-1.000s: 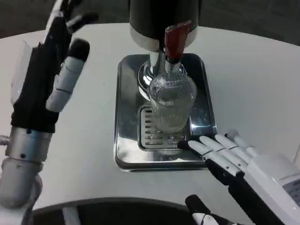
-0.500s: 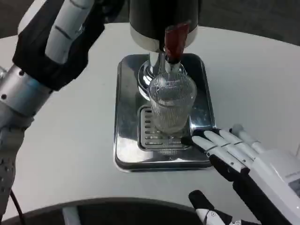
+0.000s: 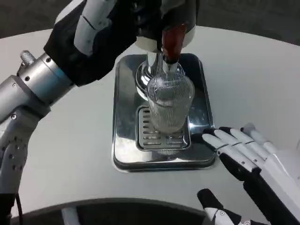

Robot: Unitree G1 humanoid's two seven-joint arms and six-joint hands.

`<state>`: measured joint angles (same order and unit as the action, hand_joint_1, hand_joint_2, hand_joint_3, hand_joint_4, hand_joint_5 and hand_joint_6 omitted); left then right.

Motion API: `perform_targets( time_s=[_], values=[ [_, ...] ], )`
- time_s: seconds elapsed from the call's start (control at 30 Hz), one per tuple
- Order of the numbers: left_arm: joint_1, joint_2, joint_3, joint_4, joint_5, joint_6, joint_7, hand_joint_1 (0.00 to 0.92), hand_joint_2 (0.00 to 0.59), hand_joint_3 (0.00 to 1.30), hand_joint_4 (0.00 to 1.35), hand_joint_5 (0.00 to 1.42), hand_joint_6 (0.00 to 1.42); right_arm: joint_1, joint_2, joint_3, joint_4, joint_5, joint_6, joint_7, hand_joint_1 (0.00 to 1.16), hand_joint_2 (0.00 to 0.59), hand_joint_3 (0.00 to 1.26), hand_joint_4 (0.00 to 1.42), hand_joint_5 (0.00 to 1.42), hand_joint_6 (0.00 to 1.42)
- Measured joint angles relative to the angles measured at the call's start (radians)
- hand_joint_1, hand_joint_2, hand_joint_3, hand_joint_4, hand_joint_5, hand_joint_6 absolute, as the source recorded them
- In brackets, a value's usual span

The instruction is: Grasp the cup under the faucet to collect the drink, then remove the cup.

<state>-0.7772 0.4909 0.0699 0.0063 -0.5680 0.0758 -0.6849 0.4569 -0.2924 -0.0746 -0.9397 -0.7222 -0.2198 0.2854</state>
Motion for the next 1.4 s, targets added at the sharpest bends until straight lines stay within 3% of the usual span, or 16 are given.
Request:
perform_targets(
  time_s=[0.2, 0.4, 0.9, 1.17, 1.4],
  values=[
    [-0.023, -0.002, -0.009, 0.083, 0.081, -0.009, -0.043, 0.000, 0.100, 0.00, 0.00, 0.02, 0.00, 0.021, 0.008, -0.015, -0.008, 0.003, 0.000, -0.002, 0.28, 0.465, 0.16, 0.11, 0.10, 0.03],
    [-0.024, -0.032, -0.020, 0.140, 0.147, -0.019, -0.078, 0.000, 0.098, 0.00, 0.00, 0.02, 0.00, 0.036, 0.015, -0.025, -0.019, 0.006, 0.000, -0.002, 0.29, 0.465, 0.16, 0.11, 0.10, 0.04],
    [-0.024, -0.035, -0.031, 0.150, 0.227, -0.054, -0.113, 0.000, 0.091, 0.00, 0.00, 0.04, 0.00, 0.062, 0.025, -0.031, -0.038, 0.007, -0.012, -0.003, 0.29, 0.465, 0.16, 0.11, 0.10, 0.05],
    [-0.021, 0.014, -0.048, 0.102, 0.312, -0.122, -0.129, 0.000, 0.086, 0.00, 0.00, 0.04, 0.00, 0.062, 0.039, -0.030, -0.041, 0.007, -0.012, -0.003, 0.29, 0.465, 0.16, 0.11, 0.10, 0.05],
    [-0.013, 0.073, -0.078, 0.061, 0.413, -0.234, -0.147, 0.000, 0.081, 0.00, 0.00, 0.02, 0.00, 0.067, 0.046, -0.029, -0.042, 0.007, -0.018, -0.003, 0.29, 0.465, 0.16, 0.11, 0.11, 0.06]
  ],
)
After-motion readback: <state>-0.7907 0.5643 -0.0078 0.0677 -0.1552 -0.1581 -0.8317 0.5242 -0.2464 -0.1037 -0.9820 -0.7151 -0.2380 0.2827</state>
